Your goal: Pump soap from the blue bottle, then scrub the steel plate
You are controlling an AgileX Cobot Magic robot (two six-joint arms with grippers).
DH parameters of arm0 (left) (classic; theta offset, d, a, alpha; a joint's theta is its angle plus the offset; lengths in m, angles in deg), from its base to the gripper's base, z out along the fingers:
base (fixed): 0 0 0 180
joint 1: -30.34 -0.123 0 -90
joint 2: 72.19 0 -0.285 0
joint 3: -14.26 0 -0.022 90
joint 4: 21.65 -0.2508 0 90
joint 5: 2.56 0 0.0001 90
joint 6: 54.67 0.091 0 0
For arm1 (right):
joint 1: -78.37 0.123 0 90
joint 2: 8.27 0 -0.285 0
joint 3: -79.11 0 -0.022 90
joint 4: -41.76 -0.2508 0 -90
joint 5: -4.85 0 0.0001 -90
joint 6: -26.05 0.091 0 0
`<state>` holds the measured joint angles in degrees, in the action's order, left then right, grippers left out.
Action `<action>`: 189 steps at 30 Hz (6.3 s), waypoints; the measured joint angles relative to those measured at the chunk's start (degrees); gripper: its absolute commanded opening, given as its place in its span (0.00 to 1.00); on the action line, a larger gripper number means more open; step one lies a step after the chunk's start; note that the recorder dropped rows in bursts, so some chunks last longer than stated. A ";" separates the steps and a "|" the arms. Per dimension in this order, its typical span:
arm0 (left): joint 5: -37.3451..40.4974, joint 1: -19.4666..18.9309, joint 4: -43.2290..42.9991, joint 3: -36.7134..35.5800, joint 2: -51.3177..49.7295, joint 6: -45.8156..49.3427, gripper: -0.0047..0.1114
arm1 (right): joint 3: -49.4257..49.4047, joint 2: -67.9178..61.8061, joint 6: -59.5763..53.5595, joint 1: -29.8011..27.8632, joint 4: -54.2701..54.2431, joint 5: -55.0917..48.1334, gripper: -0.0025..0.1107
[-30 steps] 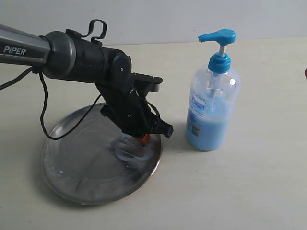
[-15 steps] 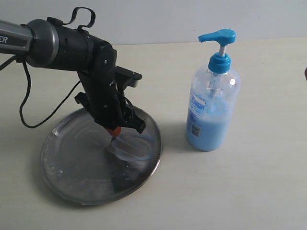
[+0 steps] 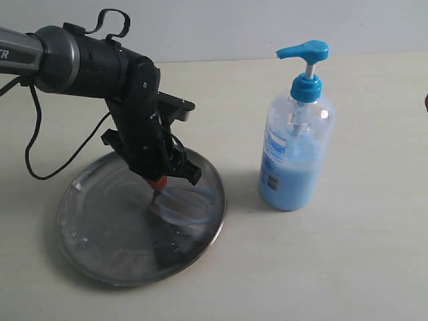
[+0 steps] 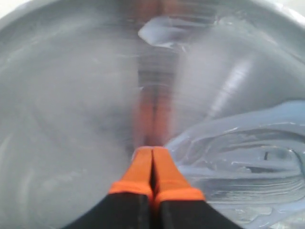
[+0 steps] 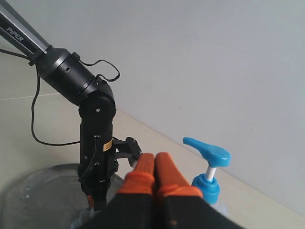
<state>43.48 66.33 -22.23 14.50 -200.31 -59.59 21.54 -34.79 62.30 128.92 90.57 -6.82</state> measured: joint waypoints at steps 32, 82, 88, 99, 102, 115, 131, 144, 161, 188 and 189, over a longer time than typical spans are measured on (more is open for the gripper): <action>4.37 4.00 5.69 0.45 -1.19 4.27 0.04 | 0.00 0.00 0.00 0.00 0.57 0.00 0.02; -5.24 5.26 5.05 1.33 -2.62 4.92 0.04 | 0.00 0.00 0.00 0.00 0.67 0.00 0.02; -0.57 5.26 -4.51 1.42 -2.62 -0.66 0.04 | 0.00 0.00 0.00 0.00 0.67 0.00 0.02; 5.92 5.26 -11.72 1.42 -2.62 -3.84 0.04 | 0.00 0.00 0.00 0.00 0.67 0.00 0.02; 6.10 5.26 -10.44 1.42 -2.62 -3.84 0.04 | 0.00 0.00 0.00 0.00 0.67 0.00 0.02; 6.86 4.93 1.23 1.42 -2.39 0.46 0.04 | 0.00 0.00 0.00 0.00 0.67 0.00 0.02; 2.73 4.93 25.75 1.20 -2.98 13.02 0.04 | 0.00 0.00 0.00 0.00 0.67 0.00 0.02; -3.20 5.27 7.15 1.38 -2.66 3.64 0.04 | 0.00 0.00 0.00 0.00 0.67 0.00 0.02; 2.88 5.27 -5.73 0.62 1.18 -7.30 0.04 | 0.00 0.00 0.00 0.00 0.94 -3.36 0.02; -9.17 5.27 -6.06 -17.89 39.15 -7.28 0.04 | 0.00 -17.40 1.27 0.00 0.94 -5.36 0.02; -10.30 5.27 -6.06 -19.65 40.94 -7.28 0.04 | 0.00 -18.06 1.79 0.00 0.94 -5.36 0.02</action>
<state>33.18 71.59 -28.29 -5.16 -159.37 -66.87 21.54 -52.85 64.09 128.92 91.51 -12.18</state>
